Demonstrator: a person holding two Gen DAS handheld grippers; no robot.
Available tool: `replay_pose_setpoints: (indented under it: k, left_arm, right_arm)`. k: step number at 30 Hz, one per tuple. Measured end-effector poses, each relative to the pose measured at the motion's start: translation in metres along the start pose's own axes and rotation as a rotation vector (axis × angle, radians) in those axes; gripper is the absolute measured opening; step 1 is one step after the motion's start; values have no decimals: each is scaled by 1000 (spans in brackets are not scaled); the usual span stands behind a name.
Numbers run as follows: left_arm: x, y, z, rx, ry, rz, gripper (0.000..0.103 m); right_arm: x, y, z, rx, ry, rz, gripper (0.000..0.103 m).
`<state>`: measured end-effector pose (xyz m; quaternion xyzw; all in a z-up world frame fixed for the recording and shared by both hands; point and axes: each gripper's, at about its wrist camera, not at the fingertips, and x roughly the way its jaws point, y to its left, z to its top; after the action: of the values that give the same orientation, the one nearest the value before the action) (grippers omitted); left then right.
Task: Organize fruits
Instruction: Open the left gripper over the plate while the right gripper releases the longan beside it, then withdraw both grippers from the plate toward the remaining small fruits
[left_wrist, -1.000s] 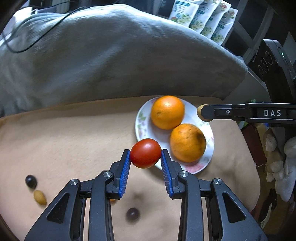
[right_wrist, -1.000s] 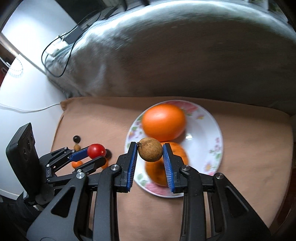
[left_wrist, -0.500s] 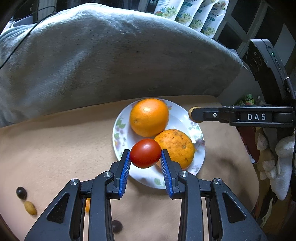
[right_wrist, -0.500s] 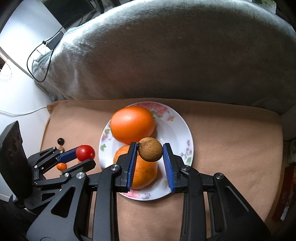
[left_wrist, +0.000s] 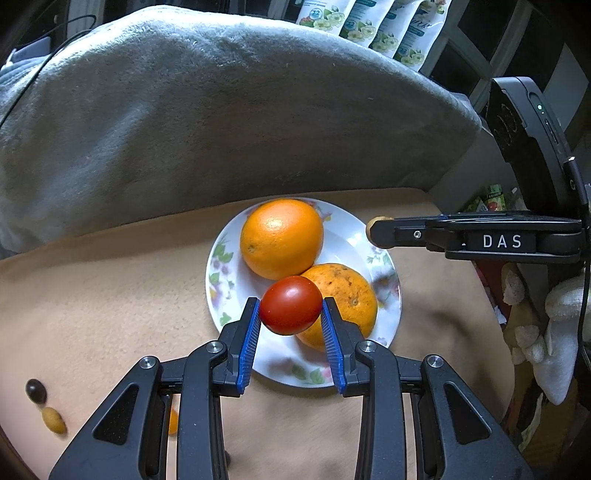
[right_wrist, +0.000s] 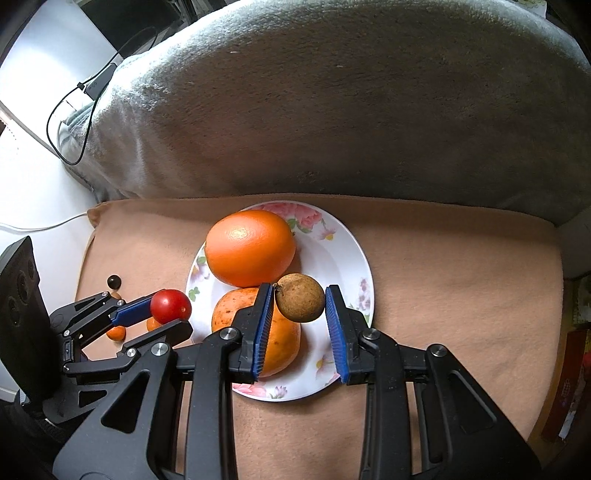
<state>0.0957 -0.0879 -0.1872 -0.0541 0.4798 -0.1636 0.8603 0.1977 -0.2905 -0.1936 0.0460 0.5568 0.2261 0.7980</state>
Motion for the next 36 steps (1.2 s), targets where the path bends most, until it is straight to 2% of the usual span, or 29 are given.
replay_pose_setpoints:
  k: [3, 5, 6, 10, 14, 16, 18, 27, 36]
  left_arm:
    - [0, -1, -1, -3, 1, 1, 32]
    - [0, -1, -1, -2, 3, 0, 33]
    - [0, 0, -1, -1, 2, -2, 38]
    - [-3, 0, 0, -6, -9, 3, 54]
    - [-6, -1, 1, -6, -15, 7, 58]
    - [-8, 0, 1, -4, -19, 15, 64]
    - [-9, 0, 1, -2, -21, 18, 64]
    - [-22, 6, -2, -8, -34, 23, 65]
    - [-48, 33, -17, -43, -46, 59, 65]
  right_arm:
    - [-1, 0, -2, 4, -4, 3, 33]
    - [-2, 0, -2, 0, -9, 6, 42]
    - [-3, 1, -2, -2, -12, 6, 50]
    - [-7, 2, 0, -3, -32, 2, 59]
    - [-12, 0, 2, 6, -49, -5, 67]
    - [-15, 0, 2, 10, -54, -10, 69]
    - [-17, 1, 2, 12, -58, -17, 74]
    - [-27, 12, -4, -1, -90, -41, 75]
    - [-39, 43, -9, -61, -168, -43, 75]
